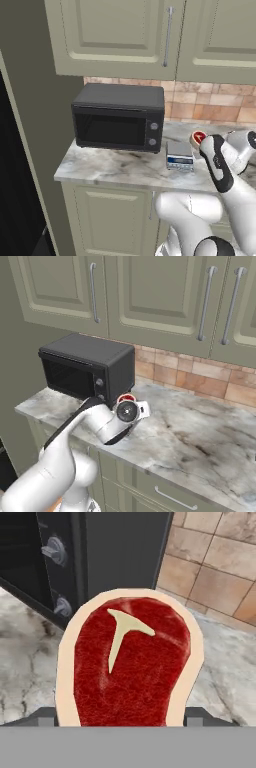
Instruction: Take the steak from the fridge and place it on the digital scale on the counter by the fridge. Wait a few seconds for a reading, then move it to the plate on the dining counter.
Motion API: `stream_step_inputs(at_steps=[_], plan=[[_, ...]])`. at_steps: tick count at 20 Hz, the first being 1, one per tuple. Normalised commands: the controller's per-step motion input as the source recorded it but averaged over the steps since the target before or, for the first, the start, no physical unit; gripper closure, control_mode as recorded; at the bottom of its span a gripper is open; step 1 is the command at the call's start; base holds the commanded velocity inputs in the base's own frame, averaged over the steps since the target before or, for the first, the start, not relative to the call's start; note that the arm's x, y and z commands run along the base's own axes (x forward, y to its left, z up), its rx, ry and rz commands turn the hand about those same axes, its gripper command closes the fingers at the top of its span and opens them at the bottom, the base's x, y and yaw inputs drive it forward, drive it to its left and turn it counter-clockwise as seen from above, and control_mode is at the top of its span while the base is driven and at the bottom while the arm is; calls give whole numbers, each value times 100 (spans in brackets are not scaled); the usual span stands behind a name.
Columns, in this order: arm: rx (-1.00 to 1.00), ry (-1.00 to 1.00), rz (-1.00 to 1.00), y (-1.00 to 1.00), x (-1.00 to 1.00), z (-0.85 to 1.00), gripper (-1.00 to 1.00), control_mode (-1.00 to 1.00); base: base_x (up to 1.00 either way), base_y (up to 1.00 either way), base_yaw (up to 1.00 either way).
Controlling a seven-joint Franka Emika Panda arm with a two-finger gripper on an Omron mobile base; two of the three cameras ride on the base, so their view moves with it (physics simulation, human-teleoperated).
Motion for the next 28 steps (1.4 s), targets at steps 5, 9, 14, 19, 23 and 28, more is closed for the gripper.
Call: stream_step_inputs(at_steps=[5,9,14,19,23,28], plan=[[8,11,0,1,-55,100,100,-100,0,0,0],[8,30,0,4,-44,100,100,-100,0,0,0],[3,33,0,15,-37,76,100,-100,0,0,0],[0,26,0,43,-41,17,100,-100,0,0,0],[0,9,0,43,-53,0,100,-100,0,0,0],[-2,0,-2,35,-54,-13,100,-100,0,0,0]])
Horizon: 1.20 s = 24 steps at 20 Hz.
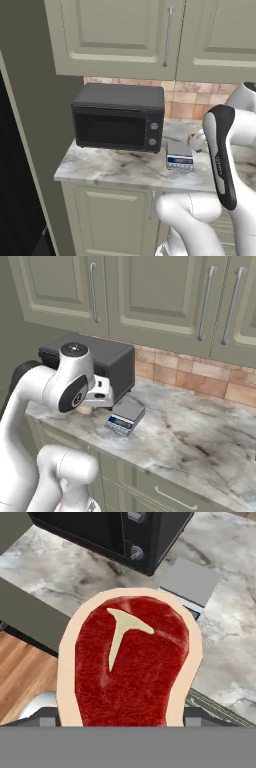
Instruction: Take the steak from the fridge and place it on the digital scale on the counter by the fridge. Wait a few seconds for a reading, then move it to the plate on the dining counter.
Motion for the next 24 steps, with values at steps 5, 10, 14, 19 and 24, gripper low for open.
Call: stream_step_inputs(at_steps=[5,10,14,19,24], plan=[[-2,-3,-1,11,-32,-8,100,100,-58,19,0],[0,0,0,0,0,0,100,100,-100,12,25],[0,0,0,0,0,0,100,100,-96,7,82],[0,0,0,0,0,0,100,100,-61,11,98],[0,0,0,0,0,0,100,100,-51,36,94]])
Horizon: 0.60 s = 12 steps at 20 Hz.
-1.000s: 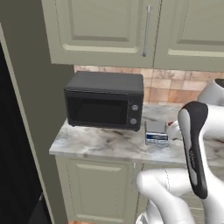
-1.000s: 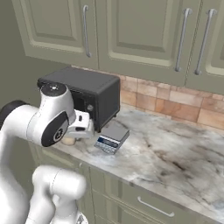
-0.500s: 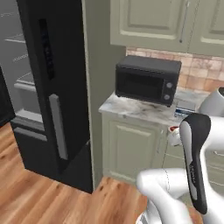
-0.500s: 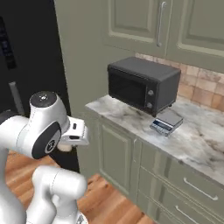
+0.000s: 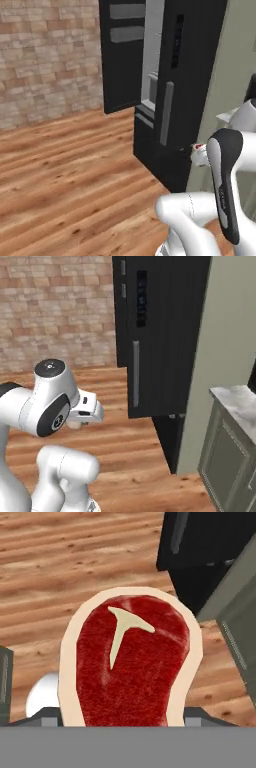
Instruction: Take the steak from the fridge and place it on the digital scale on the counter by the fridge. Wait a few seconds for a reading, then move it to the plate on the dining counter.
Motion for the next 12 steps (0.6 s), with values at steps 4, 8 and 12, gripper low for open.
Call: stream_step_inputs(at_steps=[4,8,12], plan=[[0,0,0,0,0,0,100,100,2,39,82],[0,0,0,0,0,0,100,100,68,29,67],[0,0,0,0,0,0,100,100,100,26,48]])
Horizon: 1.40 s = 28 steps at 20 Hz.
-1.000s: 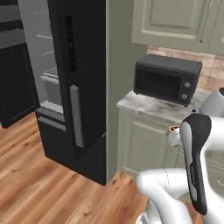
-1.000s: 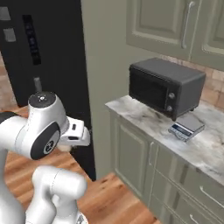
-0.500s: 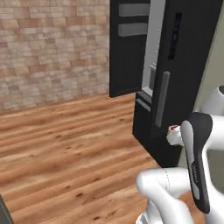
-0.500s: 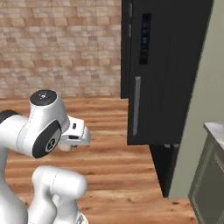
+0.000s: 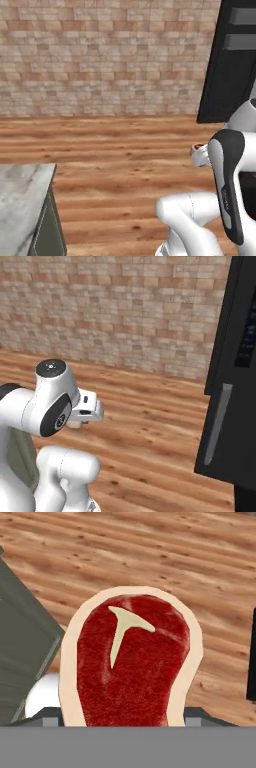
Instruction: Take the steak from the fridge and place it on the digital scale on the counter by the fridge. Wait a few seconds for a reading, then move it to the plate on the dining counter.
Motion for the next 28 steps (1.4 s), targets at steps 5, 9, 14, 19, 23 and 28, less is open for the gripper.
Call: stream_step_inputs(at_steps=[5,9,14,19,23,28], plan=[[0,0,0,0,0,0,100,100,100,4,22],[0,0,0,0,0,0,100,100,100,3,15],[0,0,0,0,0,0,100,100,100,14,14],[0,0,0,0,0,0,100,100,100,31,13],[0,0,0,0,0,0,100,100,100,31,16],[0,0,0,0,0,0,100,100,100,21,38]])
